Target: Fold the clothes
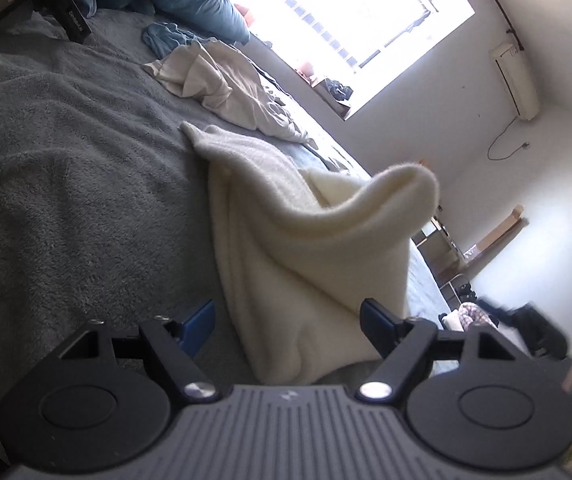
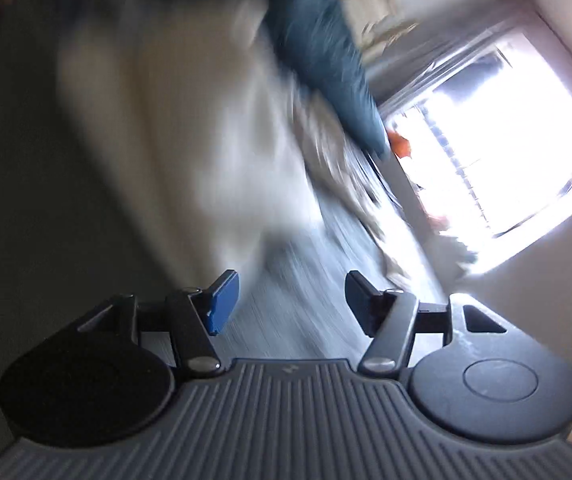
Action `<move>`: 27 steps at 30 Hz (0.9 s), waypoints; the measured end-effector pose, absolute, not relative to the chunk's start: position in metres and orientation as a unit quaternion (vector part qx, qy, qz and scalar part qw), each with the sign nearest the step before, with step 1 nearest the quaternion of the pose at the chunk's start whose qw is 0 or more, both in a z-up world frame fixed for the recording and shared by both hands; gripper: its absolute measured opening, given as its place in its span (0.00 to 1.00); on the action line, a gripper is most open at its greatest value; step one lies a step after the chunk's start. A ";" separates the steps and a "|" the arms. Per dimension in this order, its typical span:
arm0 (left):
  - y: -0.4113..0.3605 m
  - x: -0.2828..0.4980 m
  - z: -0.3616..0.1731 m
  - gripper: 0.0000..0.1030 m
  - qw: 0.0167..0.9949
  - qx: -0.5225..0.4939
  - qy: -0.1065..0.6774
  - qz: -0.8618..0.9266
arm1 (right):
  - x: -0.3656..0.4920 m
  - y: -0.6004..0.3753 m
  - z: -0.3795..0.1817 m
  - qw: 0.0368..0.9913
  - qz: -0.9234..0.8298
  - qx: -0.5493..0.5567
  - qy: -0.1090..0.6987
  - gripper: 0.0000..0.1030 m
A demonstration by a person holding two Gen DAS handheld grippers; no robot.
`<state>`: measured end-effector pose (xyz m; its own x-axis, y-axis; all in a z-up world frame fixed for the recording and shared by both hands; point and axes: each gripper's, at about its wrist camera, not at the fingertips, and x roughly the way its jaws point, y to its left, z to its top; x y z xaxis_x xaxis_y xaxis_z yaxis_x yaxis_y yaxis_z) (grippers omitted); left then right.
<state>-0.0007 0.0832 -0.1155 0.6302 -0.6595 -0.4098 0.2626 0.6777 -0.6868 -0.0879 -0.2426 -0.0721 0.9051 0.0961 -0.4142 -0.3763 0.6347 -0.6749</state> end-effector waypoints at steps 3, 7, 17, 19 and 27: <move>0.083 -0.003 -0.118 0.77 0.855 -0.294 0.340 -0.257 | -0.082 -0.213 -0.045 0.914 0.213 -0.312 0.149 0.68; 0.087 -0.013 -0.127 0.76 0.853 -0.296 0.351 -0.248 | -0.059 -0.173 -0.044 0.904 0.255 -0.318 0.124 0.68; 0.096 -0.023 -0.145 0.68 0.849 -0.312 0.342 -0.255 | -0.016 -0.118 -0.053 0.876 0.250 -0.382 0.157 0.28; 0.096 -0.024 -0.146 0.66 0.848 -0.314 0.337 -0.262 | -0.023 -0.123 -0.057 0.872 0.264 -0.384 0.148 0.20; 0.118 -0.029 -0.149 0.64 0.838 -0.352 0.330 -0.256 | -0.079 -0.114 -0.089 0.763 0.359 -0.527 0.107 0.00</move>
<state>-0.0294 0.1182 -0.1491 0.6515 -0.6611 -0.3722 0.1960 0.6206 -0.7592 -0.0792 -0.1138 -0.0891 0.7194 0.4342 -0.5421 -0.6606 0.1866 -0.7272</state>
